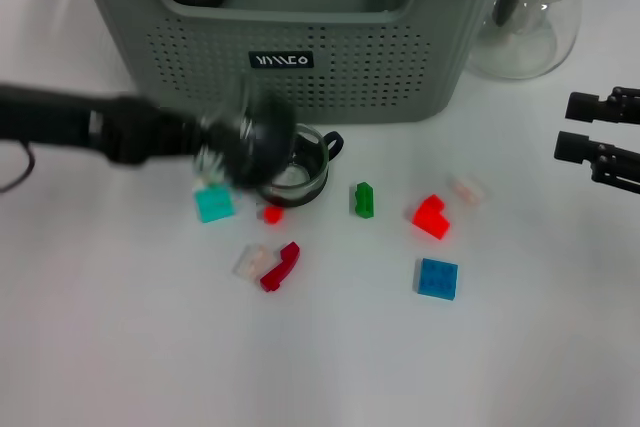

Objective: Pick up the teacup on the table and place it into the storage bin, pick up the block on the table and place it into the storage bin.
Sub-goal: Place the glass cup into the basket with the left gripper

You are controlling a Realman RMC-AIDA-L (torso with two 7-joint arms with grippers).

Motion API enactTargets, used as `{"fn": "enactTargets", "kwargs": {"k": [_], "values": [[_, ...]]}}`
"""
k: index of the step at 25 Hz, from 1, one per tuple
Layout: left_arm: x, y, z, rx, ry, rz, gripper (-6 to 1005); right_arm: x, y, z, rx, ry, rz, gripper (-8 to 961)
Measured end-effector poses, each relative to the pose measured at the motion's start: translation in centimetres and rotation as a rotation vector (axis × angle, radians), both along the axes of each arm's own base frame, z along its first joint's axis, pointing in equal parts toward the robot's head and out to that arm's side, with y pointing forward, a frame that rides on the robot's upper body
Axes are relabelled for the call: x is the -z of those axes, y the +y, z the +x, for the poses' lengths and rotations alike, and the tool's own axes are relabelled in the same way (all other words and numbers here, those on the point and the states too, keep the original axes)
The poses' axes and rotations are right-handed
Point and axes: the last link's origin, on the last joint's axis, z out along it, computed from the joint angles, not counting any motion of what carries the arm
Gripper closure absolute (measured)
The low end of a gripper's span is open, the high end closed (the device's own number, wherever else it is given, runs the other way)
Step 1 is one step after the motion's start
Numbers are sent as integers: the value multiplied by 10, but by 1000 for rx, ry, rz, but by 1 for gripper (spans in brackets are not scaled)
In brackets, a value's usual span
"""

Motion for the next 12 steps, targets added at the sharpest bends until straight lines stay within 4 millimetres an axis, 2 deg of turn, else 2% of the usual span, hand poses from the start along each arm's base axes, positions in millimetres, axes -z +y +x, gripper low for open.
{"fn": "enactTargets", "kwargs": {"k": [5, 7, 10, 12], "values": [[-26, 15, 34, 34, -306, 107, 948, 1, -1, 1, 5, 7, -7, 446], [-39, 29, 49, 32, -390, 150, 946, 1, -1, 2, 5, 8, -9, 446], [-52, 60, 70, 12, -399, 200, 944, 2, -1, 2, 4, 9, -9, 446], [-53, 82, 84, -14, -347, 218, 942, 2, -1, 2, 3, 9, -9, 447]]}}
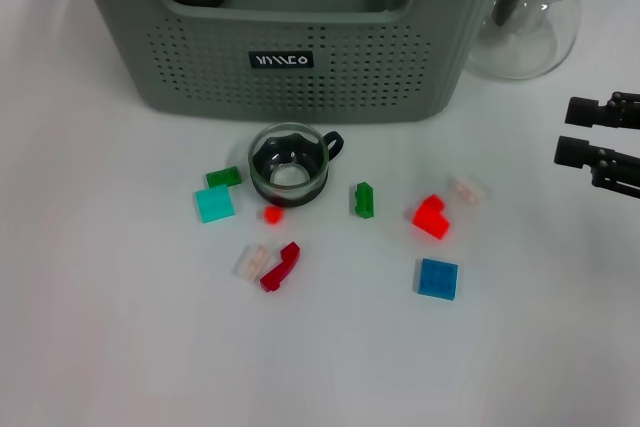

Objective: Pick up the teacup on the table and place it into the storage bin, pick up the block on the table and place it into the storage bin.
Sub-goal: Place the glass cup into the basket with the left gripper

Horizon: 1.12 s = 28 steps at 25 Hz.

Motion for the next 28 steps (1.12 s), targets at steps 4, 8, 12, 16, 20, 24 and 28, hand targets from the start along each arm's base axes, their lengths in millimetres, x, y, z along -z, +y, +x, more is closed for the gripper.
{"fn": "enactTargets", "kwargs": {"k": [4, 8, 12, 16, 20, 24, 28], "values": [[16, 49, 30, -93, 225, 47, 939, 1, 0, -1, -3, -2, -6, 447], [44, 82, 54, -143, 511, 108, 935, 3, 0, -1, -4, -1, -10, 447], [73, 98, 59, -179, 800, 164, 932, 5, -1, -1, -3, 0, -14, 447], [101, 100, 55, -187, 961, 161, 929, 6, -3, 0, 5, 6, -18, 447], [132, 97, 49, -168, 1098, 159, 925, 7, -3, 3, 20, 14, -25, 446], [154, 93, 47, -137, 1173, 178, 922, 8, -2, 4, 23, 16, -27, 446], [165, 92, 45, -129, 1190, 208, 919, 8, -2, 4, 23, 16, -26, 447]]}}
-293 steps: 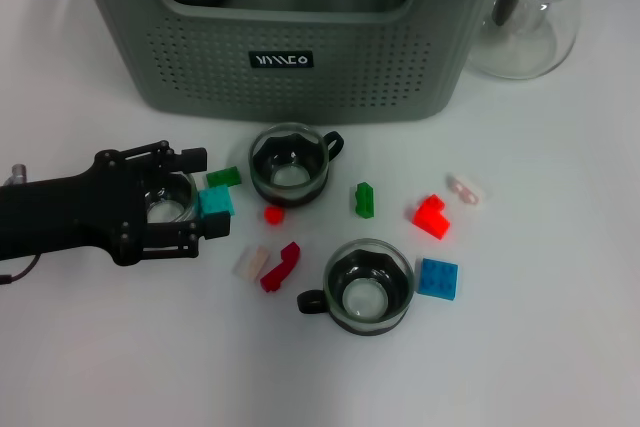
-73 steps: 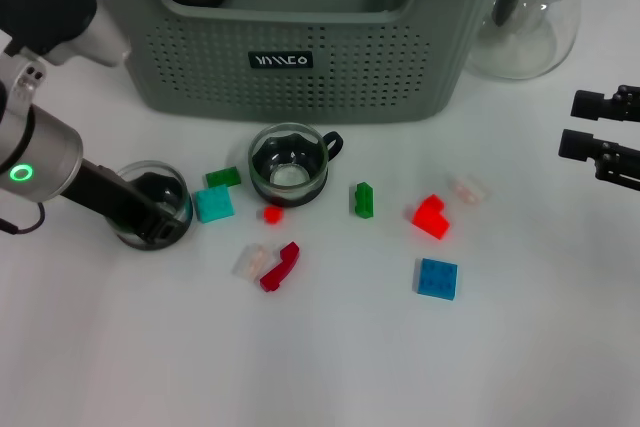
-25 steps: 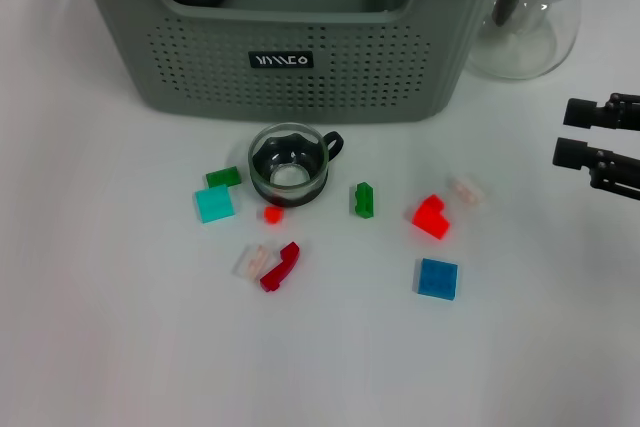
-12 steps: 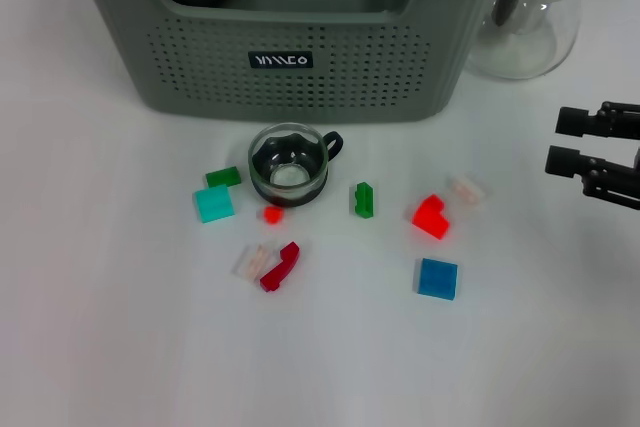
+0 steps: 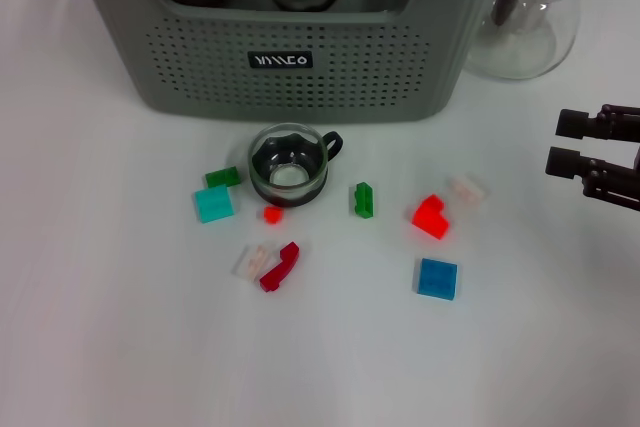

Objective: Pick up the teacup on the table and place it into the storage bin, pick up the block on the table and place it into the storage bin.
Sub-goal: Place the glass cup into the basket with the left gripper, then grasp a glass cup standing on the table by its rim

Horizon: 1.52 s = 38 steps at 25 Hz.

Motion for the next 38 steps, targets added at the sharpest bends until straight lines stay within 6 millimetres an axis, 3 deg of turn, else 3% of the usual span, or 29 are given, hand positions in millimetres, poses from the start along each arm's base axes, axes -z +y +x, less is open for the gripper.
{"fn": "enactTargets", "kwargs": {"k": [5, 9, 12, 15, 16, 18, 22, 24, 26, 30, 38], "values": [[5, -1, -3, -12, 26, 12, 914, 1, 0, 0, 3, 4, -1, 447], [-13, -1, 12, -20, -72, 39, 911, -1, 0, 1, 7, 6, 4, 447], [-51, -10, 25, 9, -274, 91, 688, -1, 0, 1, 7, 6, 5, 447], [-94, -36, 30, 115, -526, 95, 634, -1, 0, 1, 6, 5, 6, 447], [-114, -57, 26, 197, -668, 57, 617, -1, 0, 2, 7, 5, 7, 447], [-132, -81, 18, 292, -803, 4, 581, -2, 0, 2, 7, 5, 7, 447], [-169, -139, -25, 523, -1055, -88, 580, -1, 0, 1, 6, 5, 7, 446], [-176, -160, -48, 611, -1069, -78, 580, -2, 0, 1, 6, 5, 8, 446], [-166, -172, -66, 654, -997, -68, 579, -2, 1, 2, 8, 7, 10, 446], [-120, -178, -100, 586, -765, -143, 578, -3, 3, 0, 18, 15, -2, 446], [-43, -166, -121, 431, -531, -337, 576, -13, 14, 1, 152, 44, -84, 447]]}}
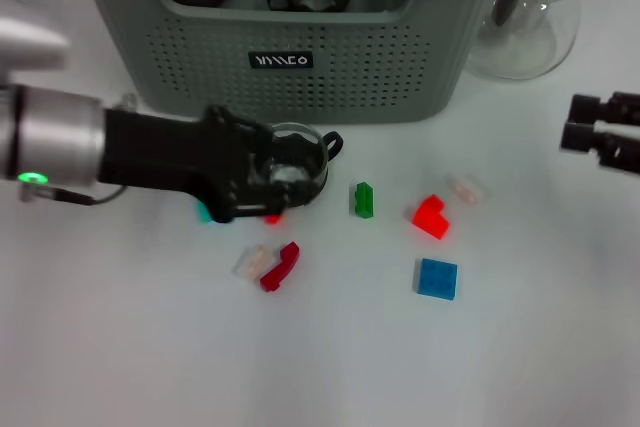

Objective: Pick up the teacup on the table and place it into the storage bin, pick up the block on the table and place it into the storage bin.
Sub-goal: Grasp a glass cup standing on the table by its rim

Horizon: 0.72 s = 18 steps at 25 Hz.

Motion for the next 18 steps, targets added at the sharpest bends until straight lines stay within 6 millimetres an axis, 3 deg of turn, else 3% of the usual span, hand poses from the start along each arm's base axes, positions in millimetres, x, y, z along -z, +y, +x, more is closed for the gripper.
{"fn": "enactTargets", "kwargs": {"k": [10, 18], "values": [[32, 10, -6, 37, 142, -5, 576, -29, 31, -7, 201, -40, -144, 449], [45, 23, -18, 22, 201, 84, 578, -23, 37, -15, 190, -72, -183, 453]]}}
